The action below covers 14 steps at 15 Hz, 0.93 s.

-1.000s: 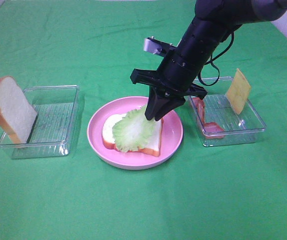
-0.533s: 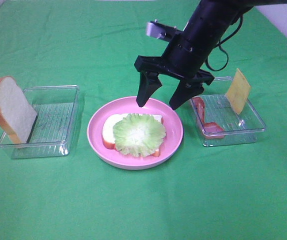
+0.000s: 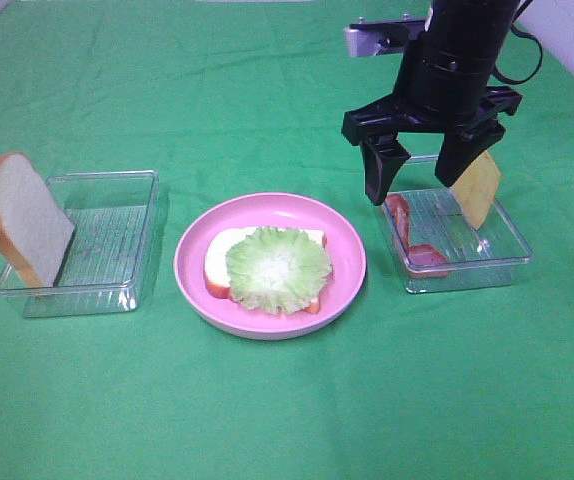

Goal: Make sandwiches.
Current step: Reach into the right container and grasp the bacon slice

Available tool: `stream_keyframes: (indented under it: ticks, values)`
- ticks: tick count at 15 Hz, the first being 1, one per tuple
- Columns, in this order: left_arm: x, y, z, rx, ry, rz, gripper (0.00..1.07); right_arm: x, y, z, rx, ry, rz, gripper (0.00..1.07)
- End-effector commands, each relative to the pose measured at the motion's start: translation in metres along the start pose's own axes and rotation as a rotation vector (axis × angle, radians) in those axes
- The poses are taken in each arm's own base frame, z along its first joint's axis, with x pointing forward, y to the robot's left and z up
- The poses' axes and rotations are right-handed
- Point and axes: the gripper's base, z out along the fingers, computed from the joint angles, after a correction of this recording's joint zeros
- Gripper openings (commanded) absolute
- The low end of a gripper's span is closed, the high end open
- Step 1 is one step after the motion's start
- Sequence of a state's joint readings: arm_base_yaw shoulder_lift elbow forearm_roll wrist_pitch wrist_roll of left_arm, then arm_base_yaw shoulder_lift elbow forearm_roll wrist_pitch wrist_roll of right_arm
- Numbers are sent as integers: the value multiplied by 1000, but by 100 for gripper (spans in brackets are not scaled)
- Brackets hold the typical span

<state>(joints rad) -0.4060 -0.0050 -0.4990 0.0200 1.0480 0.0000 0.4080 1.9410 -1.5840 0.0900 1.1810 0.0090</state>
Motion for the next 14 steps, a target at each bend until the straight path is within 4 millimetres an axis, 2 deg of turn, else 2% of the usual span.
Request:
stream_keyframes:
  ticks: [1,2,4,6,11,14]
  values:
    - [1,1,-3,-1,-24,5,71,-5,-18,2,-17,-28,66,75]
    - [1,1,-3,-1,-24,5,71,-8,-25,3,-65,-40,93,72]
    - [1,1,-3,-1,-24,5,71,-12,-26,8,-101,-58,83,66]
    - [1,1,-3,-1,-24,5,71,-18,-28,28,-87,-33,96,65]
    - [1,1,-3,-1,-24,5,71,-26,-32,46,-70,-39,119,61]
    - [1,1,-3,-1,-24,5,71,-29,-34,64,-64,-7,122,61]
